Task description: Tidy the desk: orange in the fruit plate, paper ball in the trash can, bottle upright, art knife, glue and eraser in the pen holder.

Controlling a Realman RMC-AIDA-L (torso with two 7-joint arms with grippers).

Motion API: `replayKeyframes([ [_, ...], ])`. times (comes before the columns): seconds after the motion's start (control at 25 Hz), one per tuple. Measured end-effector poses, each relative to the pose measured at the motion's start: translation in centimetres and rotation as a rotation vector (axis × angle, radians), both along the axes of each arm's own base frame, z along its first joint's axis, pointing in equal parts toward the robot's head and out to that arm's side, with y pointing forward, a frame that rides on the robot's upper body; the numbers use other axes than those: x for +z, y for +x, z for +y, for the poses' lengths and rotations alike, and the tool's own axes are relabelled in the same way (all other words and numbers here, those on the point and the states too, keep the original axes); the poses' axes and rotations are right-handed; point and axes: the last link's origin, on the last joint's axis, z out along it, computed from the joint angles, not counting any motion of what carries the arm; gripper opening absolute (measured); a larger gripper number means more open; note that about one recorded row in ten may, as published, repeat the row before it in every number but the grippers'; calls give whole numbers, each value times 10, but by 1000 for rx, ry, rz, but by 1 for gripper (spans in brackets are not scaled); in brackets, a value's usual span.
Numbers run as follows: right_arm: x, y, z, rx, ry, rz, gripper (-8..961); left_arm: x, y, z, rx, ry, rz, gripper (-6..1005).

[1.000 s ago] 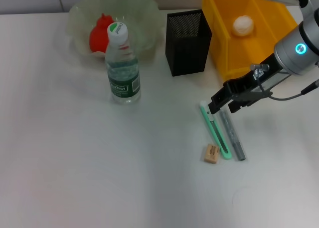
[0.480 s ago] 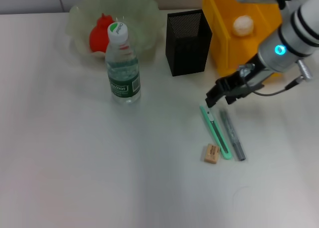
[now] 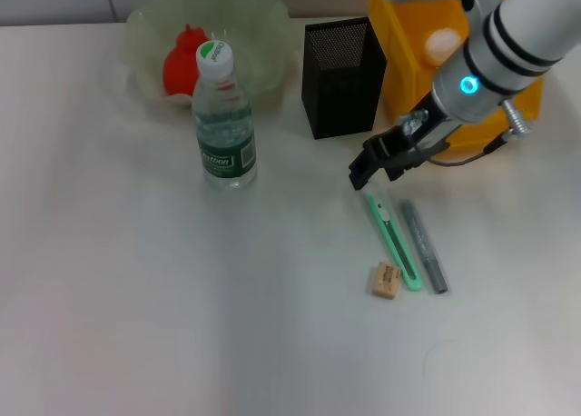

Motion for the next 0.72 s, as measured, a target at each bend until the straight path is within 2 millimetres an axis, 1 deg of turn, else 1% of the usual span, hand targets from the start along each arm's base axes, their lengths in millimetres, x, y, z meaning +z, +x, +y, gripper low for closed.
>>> replayKeyframes([
  [0.04,-3,-2,1,5,-11,-6,554,0,-1,0,1,2,2,778],
  [0.24,-5,-3,1,5,-17,-10,553,0,-3,0,6,5,0,778],
  [0.44,-6,1,2,-2,-8,-16,553,2,-4,0,9,17,-2,778],
  [0.72,-12,4,2,0,-11,-31,553,2,-5,1,12,19,-4,778],
])
